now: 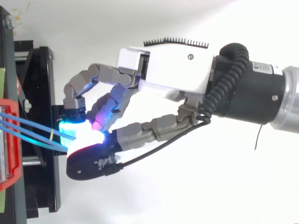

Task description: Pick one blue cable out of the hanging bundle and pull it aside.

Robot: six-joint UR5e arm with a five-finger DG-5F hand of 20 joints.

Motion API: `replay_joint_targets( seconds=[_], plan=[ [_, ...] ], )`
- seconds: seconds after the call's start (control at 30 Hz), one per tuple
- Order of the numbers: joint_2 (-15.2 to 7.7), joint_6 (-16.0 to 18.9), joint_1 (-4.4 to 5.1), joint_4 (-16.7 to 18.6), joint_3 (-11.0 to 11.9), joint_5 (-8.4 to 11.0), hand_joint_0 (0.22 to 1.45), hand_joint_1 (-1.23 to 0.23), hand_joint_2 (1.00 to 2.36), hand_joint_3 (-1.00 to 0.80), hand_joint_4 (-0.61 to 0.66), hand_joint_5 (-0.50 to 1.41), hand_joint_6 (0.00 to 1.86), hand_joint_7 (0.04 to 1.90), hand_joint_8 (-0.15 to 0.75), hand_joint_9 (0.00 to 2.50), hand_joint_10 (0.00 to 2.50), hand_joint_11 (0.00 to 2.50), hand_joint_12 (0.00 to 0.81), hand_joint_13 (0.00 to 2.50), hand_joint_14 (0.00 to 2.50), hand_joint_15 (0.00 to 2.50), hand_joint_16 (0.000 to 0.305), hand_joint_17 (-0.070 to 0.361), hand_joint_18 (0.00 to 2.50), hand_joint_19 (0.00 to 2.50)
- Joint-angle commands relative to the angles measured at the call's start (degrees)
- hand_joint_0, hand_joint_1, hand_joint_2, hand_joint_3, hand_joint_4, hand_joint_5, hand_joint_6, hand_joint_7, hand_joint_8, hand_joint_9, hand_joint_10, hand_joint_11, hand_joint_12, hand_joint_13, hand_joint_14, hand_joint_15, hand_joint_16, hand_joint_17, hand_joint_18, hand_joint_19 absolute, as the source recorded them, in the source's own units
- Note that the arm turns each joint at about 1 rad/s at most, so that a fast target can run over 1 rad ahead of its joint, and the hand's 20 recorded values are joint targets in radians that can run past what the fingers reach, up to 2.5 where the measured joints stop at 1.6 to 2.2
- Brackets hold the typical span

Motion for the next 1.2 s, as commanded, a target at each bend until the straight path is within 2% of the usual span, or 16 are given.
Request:
replay_joint_targets(
  seconds=[0.0,0.2,0.37,0.4,0.53,0.7,0.8,0.9,1.0,1.03,1.17],
  plan=[
    [0.0,-0.1,0.16,-0.1,0.1,0.05,0.57,-0.86,1.03,0.09,-0.12,-0.04,0.91,1.1,0.262,1.12,0.01,0.4,0.365,0.81,0.01,0.37,0.053,0.12,0.81,0.51],
    [0.4,-1.7,0.34,-1.9,0.0,0.23,0.57,-0.85,1.03,0.11,-0.14,-0.04,0.91,1.08,0.255,0.94,0.01,0.29,0.39,0.79,0.01,0.34,0.053,0.12,0.79,0.49],
    [1.4,-6.6,0.69,-4.4,0.0,0.93,0.57,-0.84,1.02,0.1,-0.15,-0.04,0.91,1.05,0.256,0.85,0.01,0.2,0.404,0.77,0.01,0.32,0.054,0.122,0.76,0.46],
    [1.6,-7.7,0.87,-4.5,0.0,1.64,0.57,-0.84,1.02,0.1,-0.15,-0.04,0.91,1.04,0.255,0.85,0.01,0.19,0.404,0.76,0.01,0.32,0.054,0.122,0.76,0.46],
    [1.6,-8.2,1.57,-4.5,-0.1,3.57,0.57,-0.83,1.02,0.1,-0.15,-0.04,0.91,1.03,0.256,0.84,0.01,0.19,0.407,0.75,0.01,0.32,0.055,0.124,0.75,0.44],
    [1.6,-8.1,2.19,-4.5,-0.1,3.75,0.57,-0.83,1.02,0.1,-0.14,-0.04,0.91,1.03,0.264,0.84,0.01,0.18,0.409,0.75,0.01,0.32,0.056,0.125,0.75,0.45],
    [1.6,-6.8,2.45,-4.4,-0.1,3.66,0.57,-0.83,1.02,0.1,-0.14,-0.04,0.91,1.03,0.269,0.85,0.01,0.19,0.411,0.76,0.01,0.32,0.056,0.126,0.75,0.45],
    [1.5,-4.0,2.54,-4.4,-0.2,3.48,0.57,-0.83,1.02,0.1,-0.14,-0.04,0.91,1.03,0.274,0.86,0.01,0.19,0.41,0.76,0.01,0.33,0.056,0.127,0.75,0.46],
    [1.5,1.2,2.98,-4.2,-1.9,3.48,0.57,-0.83,1.02,0.11,-0.14,-0.04,0.91,1.03,0.275,0.86,0.01,0.2,0.407,0.76,0.01,0.34,0.057,0.127,0.74,0.46],
    [1.5,3.7,3.15,-3.6,-3.2,3.57,0.57,-0.83,1.02,0.1,-0.14,-0.04,0.91,1.03,0.276,0.86,0.01,0.2,0.406,0.76,0.01,0.34,0.057,0.128,0.75,0.46],
    [1.5,5.5,3.42,-2.2,-5.0,3.39,0.57,-0.83,1.02,0.09,-0.14,-0.04,0.91,1.05,0.287,0.86,0.01,0.22,0.409,0.76,0.01,0.35,0.057,0.129,0.74,0.46]
  ],
)
